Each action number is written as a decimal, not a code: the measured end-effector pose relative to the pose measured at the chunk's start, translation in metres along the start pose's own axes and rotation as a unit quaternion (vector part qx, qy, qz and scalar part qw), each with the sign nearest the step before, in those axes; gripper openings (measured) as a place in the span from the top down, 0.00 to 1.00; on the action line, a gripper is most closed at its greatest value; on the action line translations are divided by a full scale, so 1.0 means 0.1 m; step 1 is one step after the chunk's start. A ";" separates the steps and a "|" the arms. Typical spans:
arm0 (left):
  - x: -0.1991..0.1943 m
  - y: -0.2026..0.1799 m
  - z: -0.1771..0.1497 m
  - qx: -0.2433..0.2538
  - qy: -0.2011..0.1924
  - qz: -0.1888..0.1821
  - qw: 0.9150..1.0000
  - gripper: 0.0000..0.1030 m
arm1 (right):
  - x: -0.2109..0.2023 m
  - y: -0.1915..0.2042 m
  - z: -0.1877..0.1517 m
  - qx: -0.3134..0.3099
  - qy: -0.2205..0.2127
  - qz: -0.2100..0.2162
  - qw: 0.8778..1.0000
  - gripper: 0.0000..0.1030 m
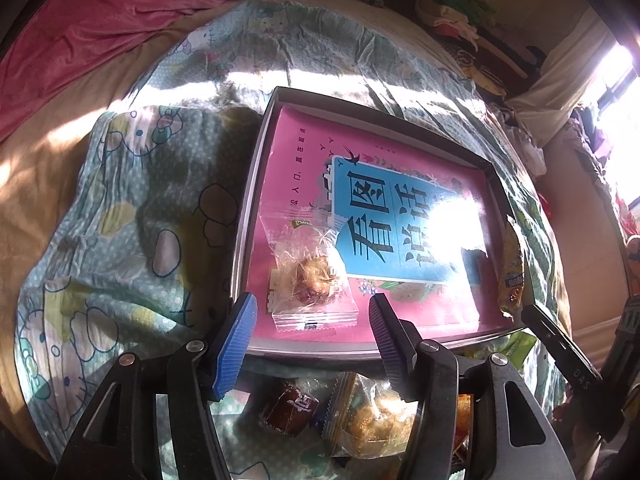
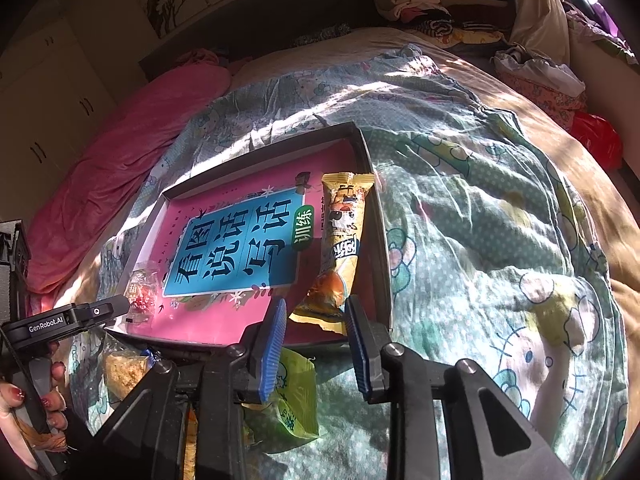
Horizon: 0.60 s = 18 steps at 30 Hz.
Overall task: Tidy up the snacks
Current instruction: 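Open left tool to drop the cookie bag while right tool releases the yellow stick in the box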
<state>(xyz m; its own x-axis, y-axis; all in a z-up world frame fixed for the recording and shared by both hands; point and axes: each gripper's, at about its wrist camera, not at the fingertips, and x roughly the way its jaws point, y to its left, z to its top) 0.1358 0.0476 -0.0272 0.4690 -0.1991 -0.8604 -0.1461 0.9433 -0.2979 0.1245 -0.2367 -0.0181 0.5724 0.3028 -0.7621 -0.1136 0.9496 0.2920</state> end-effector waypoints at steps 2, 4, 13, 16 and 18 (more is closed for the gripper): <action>-0.03 0.00 0.00 0.000 -0.004 -0.003 1.000 0.40 | -0.02 0.00 0.00 0.000 -0.001 0.000 1.000 0.66; -0.07 0.00 -0.01 0.001 -0.006 -0.004 1.000 0.38 | -0.04 0.01 0.00 0.000 -0.004 -0.003 1.000 0.63; -0.16 0.00 -0.08 0.003 -0.007 -0.009 1.000 0.34 | -0.10 0.00 -0.01 0.004 -0.011 -0.008 1.000 0.55; -0.20 0.00 -0.10 0.005 -0.008 -0.011 1.000 0.34 | -0.12 0.00 -0.02 0.004 -0.011 -0.008 1.000 0.54; -0.24 -0.01 -0.12 0.006 -0.011 -0.010 1.000 0.33 | -0.13 0.00 -0.02 0.004 -0.011 -0.007 1.000 0.53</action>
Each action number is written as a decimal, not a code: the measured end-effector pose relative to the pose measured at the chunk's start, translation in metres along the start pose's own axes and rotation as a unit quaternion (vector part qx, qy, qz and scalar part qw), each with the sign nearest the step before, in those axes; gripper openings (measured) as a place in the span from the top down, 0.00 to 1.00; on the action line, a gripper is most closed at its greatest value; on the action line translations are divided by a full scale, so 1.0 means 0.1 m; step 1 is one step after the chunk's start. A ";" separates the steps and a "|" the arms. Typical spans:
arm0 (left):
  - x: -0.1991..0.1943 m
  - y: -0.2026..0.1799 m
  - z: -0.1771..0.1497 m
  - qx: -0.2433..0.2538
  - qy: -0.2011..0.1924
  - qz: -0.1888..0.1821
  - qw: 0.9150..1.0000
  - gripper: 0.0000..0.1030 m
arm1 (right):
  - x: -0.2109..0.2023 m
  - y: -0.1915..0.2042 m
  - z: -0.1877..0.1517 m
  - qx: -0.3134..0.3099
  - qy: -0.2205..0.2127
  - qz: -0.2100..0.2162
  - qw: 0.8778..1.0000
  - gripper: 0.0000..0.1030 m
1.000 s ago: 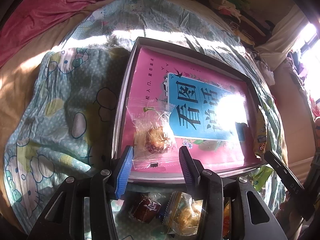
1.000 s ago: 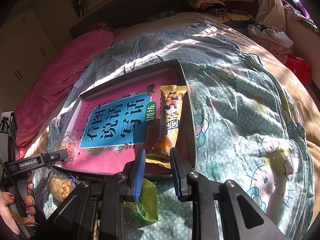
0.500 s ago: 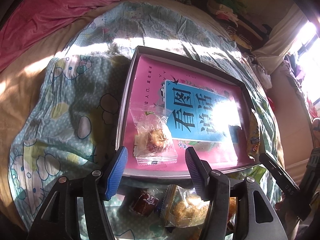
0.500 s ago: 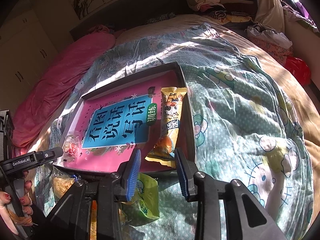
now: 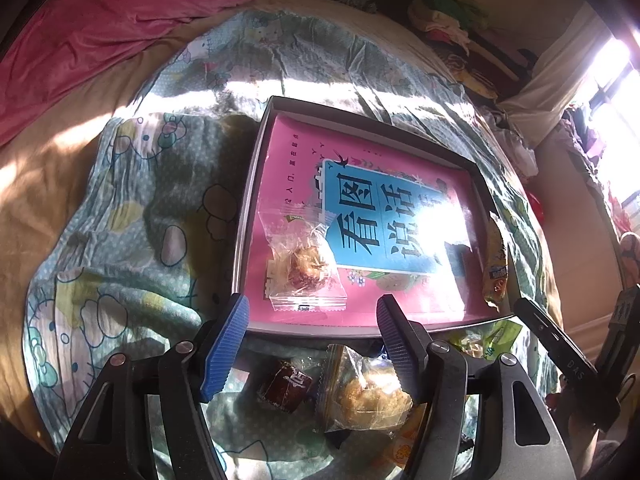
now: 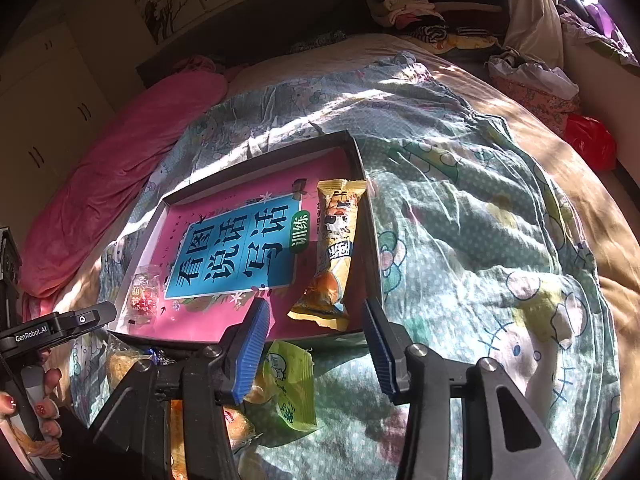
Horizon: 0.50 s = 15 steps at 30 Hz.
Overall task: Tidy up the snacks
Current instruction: 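Open left tool to drop the cookie bag while right tool releases the yellow stick in the box, then move both tools back over the remaining snack pile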
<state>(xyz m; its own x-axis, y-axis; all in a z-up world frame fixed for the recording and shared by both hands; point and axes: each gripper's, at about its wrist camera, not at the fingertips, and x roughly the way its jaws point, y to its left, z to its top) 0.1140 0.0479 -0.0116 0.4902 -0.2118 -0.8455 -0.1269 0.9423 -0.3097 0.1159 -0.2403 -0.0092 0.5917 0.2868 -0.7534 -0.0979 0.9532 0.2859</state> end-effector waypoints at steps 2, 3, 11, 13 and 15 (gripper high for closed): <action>-0.02 -0.01 -0.01 0.003 -0.002 -0.001 1.000 0.32 | -0.01 0.00 0.00 0.001 -0.001 0.001 1.000 0.53; -0.03 -0.02 -0.02 0.004 -0.003 -0.002 1.000 0.30 | -0.02 0.00 -0.01 0.001 -0.001 0.001 1.000 0.52; -0.11 -0.11 -0.08 0.030 -0.010 -0.001 0.999 0.25 | -0.11 0.06 -0.02 -0.006 -0.009 0.007 1.000 0.48; -0.10 -0.13 -0.10 0.038 -0.001 -0.009 0.999 0.25 | -0.14 0.08 -0.03 -0.011 -0.010 0.008 1.000 0.48; -0.10 -0.15 -0.12 0.043 0.003 -0.010 0.999 0.25 | -0.16 0.11 -0.04 -0.015 -0.011 0.012 1.000 0.48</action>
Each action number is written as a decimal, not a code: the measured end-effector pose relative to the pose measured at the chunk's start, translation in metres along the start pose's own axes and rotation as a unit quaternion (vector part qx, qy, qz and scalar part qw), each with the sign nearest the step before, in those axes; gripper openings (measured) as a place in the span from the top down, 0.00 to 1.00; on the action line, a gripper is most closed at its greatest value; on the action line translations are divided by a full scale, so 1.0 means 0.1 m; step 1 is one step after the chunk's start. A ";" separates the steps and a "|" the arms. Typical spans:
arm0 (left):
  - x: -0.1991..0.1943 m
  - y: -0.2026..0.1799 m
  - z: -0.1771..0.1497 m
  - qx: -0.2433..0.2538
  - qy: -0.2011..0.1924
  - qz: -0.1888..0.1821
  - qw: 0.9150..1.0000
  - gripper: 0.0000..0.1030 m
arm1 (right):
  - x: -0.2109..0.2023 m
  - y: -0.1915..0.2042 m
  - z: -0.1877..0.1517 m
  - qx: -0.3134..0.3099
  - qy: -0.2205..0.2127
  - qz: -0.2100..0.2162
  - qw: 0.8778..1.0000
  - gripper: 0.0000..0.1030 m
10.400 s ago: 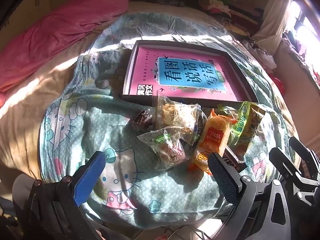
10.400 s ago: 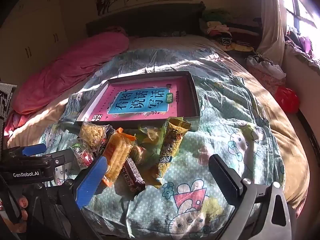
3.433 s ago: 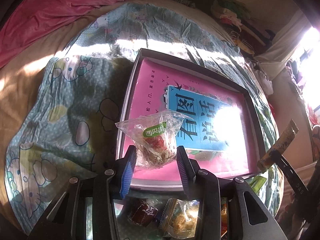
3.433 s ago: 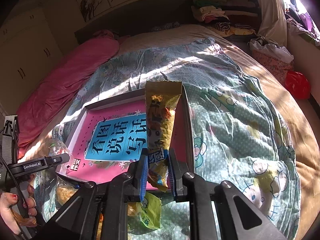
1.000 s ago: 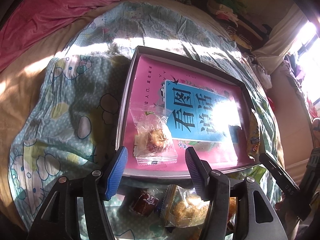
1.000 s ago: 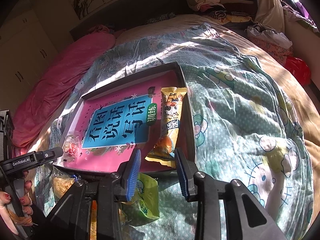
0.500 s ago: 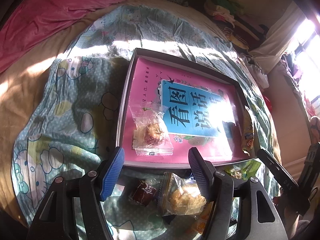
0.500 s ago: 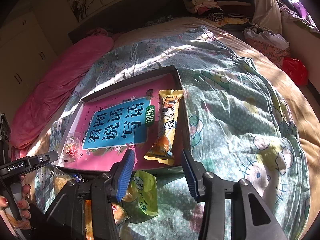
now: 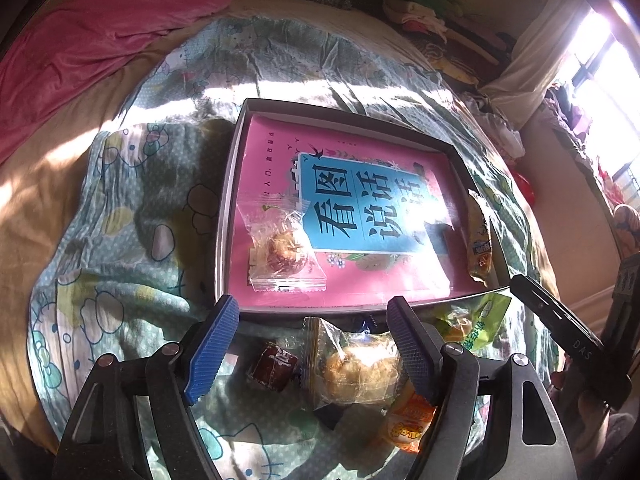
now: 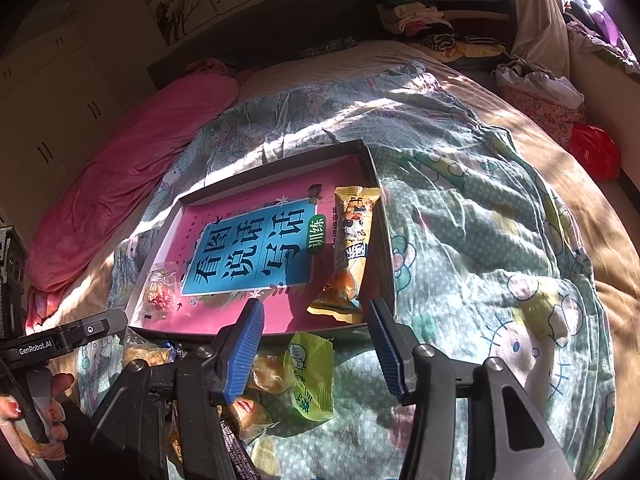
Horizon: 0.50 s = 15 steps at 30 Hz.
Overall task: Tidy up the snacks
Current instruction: 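Move both tools back over the remaining snack pile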
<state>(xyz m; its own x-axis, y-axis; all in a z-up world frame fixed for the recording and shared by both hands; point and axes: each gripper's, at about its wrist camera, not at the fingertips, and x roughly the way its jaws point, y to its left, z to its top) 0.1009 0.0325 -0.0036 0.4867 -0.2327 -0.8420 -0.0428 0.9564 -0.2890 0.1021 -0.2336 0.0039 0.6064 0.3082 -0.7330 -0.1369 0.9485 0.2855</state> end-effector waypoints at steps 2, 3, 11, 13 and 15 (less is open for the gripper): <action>0.00 -0.01 -0.02 0.004 0.002 0.000 1.000 0.24 | -0.03 0.04 -0.02 -0.005 -0.001 0.003 1.000 0.48; -0.01 -0.01 -0.04 0.005 0.002 0.001 1.000 0.24 | -0.04 0.05 -0.02 -0.008 -0.001 0.004 1.000 0.47; -0.06 -0.01 -0.10 0.009 0.001 0.003 1.000 0.24 | -0.10 0.14 -0.06 -0.018 -0.003 0.012 1.000 0.44; -0.07 -0.02 -0.11 0.012 0.002 0.001 1.000 0.24 | -0.12 0.16 -0.07 -0.018 -0.003 0.014 1.000 0.44; -0.07 -0.03 -0.13 0.014 0.004 -0.002 1.000 0.24 | -0.13 0.17 -0.07 -0.021 -0.004 0.015 1.000 0.44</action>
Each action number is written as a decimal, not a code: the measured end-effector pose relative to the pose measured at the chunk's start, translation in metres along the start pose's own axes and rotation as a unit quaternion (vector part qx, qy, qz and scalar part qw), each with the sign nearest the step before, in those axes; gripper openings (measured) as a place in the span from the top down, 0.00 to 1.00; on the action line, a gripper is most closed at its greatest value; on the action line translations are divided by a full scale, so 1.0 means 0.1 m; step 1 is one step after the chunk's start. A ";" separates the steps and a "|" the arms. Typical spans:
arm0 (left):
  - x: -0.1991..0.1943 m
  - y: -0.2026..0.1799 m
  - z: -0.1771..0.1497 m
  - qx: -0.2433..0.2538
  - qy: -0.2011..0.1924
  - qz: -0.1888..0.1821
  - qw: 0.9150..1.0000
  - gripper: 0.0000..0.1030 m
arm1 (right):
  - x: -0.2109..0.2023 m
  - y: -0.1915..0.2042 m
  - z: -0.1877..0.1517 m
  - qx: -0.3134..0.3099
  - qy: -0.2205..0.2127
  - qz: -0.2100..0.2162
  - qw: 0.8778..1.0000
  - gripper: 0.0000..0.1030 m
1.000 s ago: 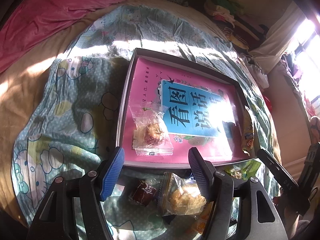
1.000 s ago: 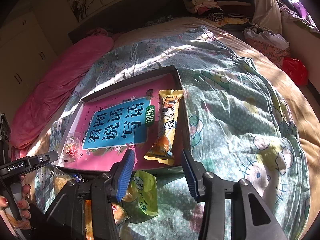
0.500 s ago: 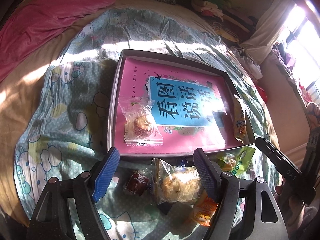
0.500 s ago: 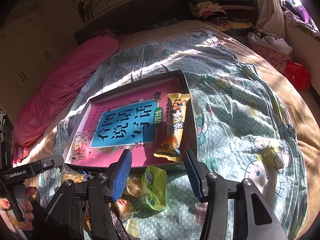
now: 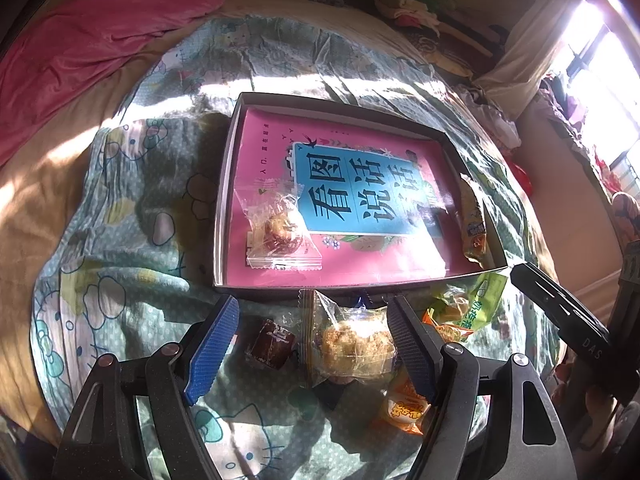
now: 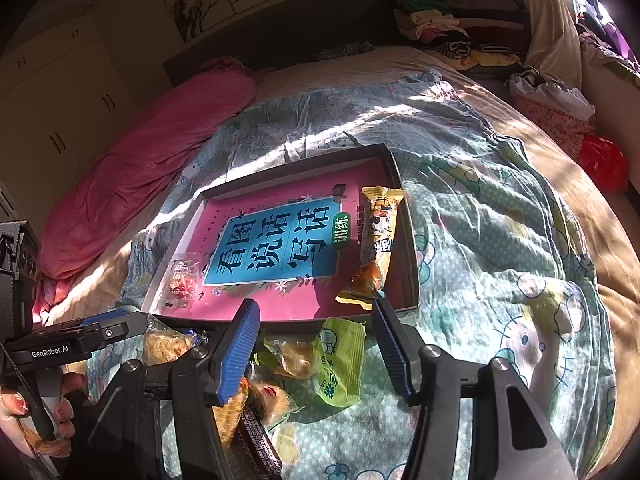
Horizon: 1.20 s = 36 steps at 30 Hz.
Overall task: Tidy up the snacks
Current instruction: 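Move both tools back over the remaining snack pile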
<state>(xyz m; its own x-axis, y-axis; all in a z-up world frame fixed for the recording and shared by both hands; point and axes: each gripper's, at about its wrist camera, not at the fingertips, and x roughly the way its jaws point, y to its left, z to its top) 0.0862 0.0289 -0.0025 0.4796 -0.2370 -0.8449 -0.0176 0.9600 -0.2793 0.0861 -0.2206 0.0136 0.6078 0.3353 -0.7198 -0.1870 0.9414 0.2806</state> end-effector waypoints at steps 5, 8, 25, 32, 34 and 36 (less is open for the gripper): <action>0.00 -0.04 -0.04 0.007 0.004 -0.002 1.000 0.24 | -0.03 0.04 -0.02 -0.005 0.000 0.003 1.000 0.44; -0.01 -0.07 -0.06 0.012 0.004 -0.004 1.000 0.24 | -0.04 0.07 -0.04 -0.009 0.001 0.005 1.000 0.43; -0.02 -0.12 -0.15 0.020 0.011 -0.003 1.000 0.24 | -0.08 0.22 -0.13 -0.026 0.008 0.018 0.999 0.43; 0.01 -0.13 -0.20 0.021 0.019 0.000 1.000 0.24 | -0.07 0.35 -0.26 -0.047 0.025 0.029 0.998 0.43; 0.01 -0.13 -0.21 0.021 0.021 0.002 1.000 0.24 | -0.06 0.37 -0.30 -0.050 0.031 0.033 0.998 0.43; 0.02 -0.13 -0.22 0.022 0.023 0.002 0.999 0.24 | -0.06 0.39 -0.33 -0.052 0.037 0.038 0.997 0.43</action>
<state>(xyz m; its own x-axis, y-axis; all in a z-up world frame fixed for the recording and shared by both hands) 0.0679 0.0125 -0.0108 0.4385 -0.2393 -0.8663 0.0199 0.9663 -0.2568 0.0494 -0.1845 0.0075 0.5315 0.4041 -0.7444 -0.3111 0.9106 0.2722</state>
